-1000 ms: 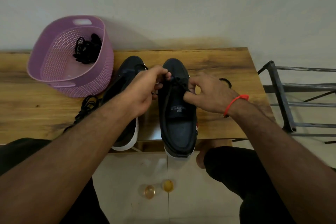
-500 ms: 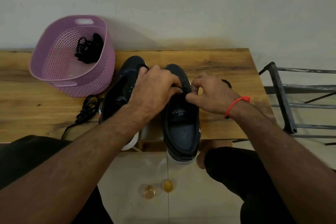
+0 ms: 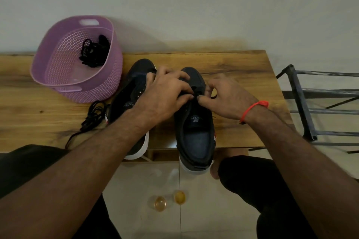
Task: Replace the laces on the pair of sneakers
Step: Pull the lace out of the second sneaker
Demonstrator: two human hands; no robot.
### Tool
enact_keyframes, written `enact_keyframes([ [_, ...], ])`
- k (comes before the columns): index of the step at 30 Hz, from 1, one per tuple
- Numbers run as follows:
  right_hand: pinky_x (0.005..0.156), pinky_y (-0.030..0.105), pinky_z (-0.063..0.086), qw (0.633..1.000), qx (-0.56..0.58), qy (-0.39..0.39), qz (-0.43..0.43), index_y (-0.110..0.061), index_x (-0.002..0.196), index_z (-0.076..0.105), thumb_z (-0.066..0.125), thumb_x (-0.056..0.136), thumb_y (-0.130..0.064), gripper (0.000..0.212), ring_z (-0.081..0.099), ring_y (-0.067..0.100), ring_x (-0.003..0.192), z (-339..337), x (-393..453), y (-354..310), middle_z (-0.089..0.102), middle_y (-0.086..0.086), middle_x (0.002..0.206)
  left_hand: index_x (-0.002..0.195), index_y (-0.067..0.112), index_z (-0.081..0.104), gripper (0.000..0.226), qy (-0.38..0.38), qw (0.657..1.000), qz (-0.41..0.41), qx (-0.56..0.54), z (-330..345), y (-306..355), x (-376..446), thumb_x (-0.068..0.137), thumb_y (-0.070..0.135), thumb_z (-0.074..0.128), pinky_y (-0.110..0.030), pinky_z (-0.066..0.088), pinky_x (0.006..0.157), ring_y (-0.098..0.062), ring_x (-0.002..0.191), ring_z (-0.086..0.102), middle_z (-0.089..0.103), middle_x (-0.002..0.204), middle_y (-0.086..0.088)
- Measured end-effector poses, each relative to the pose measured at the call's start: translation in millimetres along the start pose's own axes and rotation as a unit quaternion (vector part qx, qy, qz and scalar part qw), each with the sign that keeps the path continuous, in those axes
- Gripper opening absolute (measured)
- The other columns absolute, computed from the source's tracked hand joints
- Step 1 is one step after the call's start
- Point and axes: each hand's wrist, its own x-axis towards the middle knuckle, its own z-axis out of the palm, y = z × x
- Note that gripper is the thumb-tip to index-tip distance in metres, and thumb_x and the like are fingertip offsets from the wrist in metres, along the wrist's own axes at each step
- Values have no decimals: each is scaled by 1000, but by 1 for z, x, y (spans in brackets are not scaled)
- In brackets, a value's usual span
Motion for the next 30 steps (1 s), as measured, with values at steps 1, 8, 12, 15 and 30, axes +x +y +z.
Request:
enact_keyframes([
  [1,85,33,34,1000,-4,-2,3,-22,79,61,65,85,-41,21,40,17,104,0,0,-1,52,1,106,111,41,72,22,5,1000,1,8,2,0,-1,93,48,61,-34,14,86,-17,124,30,53,139,16],
  [8,91,36,42,1000,0,-12,17,-24,74,55,65,83,-38,19,44,27,117,-3,-1,-3,52,5,116,111,24,61,22,144,974,-157,75,-16,-24,6,103,38,46,-40,21,85,-29,116,42,57,125,-2],
  [12,88,33,36,1000,11,-20,16,-25,74,53,66,85,-36,20,41,25,119,-3,-2,-3,51,3,116,114,24,64,22,138,967,-204,69,-25,-36,4,101,38,52,-48,28,92,-35,120,40,56,133,-5],
  [15,85,34,37,1000,1,-17,6,-25,74,53,66,84,-36,20,43,25,114,-2,0,-3,51,3,112,123,41,62,29,46,997,-47,38,-17,-11,-2,95,43,61,-50,25,100,-31,134,28,40,153,6],
  [30,117,42,26,994,-54,-5,-90,-16,80,58,63,87,-33,19,25,24,143,-1,-2,0,45,6,146,133,42,57,43,69,989,-96,85,-28,-20,-1,91,40,64,-56,29,101,-35,134,31,39,154,3],
])
